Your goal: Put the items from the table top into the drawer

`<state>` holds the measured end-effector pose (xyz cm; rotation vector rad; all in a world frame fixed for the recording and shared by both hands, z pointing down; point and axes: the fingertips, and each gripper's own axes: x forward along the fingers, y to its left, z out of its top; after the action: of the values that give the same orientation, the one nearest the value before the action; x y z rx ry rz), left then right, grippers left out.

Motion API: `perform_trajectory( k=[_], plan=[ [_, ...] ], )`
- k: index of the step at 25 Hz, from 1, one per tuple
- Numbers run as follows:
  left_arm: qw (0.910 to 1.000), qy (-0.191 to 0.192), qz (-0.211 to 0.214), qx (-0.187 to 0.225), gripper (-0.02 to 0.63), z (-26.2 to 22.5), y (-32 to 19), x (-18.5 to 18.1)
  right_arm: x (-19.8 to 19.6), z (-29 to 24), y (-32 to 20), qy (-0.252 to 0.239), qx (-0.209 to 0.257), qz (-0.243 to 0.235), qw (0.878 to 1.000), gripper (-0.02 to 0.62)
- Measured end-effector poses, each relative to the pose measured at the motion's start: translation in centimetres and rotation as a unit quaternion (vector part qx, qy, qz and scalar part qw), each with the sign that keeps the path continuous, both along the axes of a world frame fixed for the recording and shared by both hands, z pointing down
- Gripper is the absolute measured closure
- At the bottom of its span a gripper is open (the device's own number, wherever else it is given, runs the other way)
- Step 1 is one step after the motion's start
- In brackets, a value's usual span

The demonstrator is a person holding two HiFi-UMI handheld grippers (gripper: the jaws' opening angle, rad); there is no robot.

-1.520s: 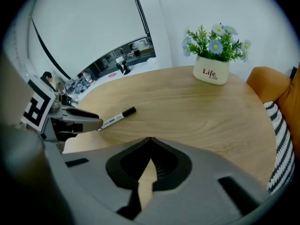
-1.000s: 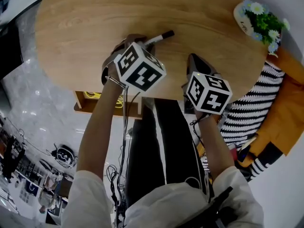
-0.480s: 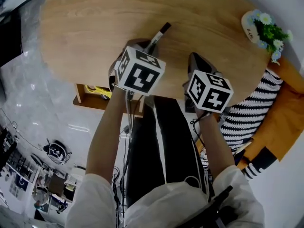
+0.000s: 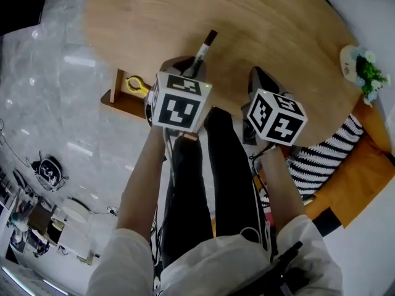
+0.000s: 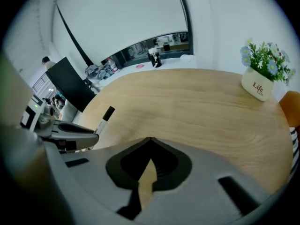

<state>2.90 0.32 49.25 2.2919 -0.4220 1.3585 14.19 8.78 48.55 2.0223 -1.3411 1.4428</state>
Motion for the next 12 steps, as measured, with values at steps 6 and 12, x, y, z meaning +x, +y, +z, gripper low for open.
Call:
perform_trajectory(
  k=[6, 12],
  plan=[
    [0.9972, -0.002, -0.074, 0.006, 0.545, -0.9, -0.9, -7.3, -6.1, -0.9, -2.6, 0.001, 0.011, -0.065, 0.998, 0.603],
    [0.9908, 0.002, -0.135, 0.008, 0.545, -1.5, -1.3, -14.1, -11.8, -1.8, -4.1, 0.006, 0.014, -0.107, 0.994, 0.603]
  ],
)
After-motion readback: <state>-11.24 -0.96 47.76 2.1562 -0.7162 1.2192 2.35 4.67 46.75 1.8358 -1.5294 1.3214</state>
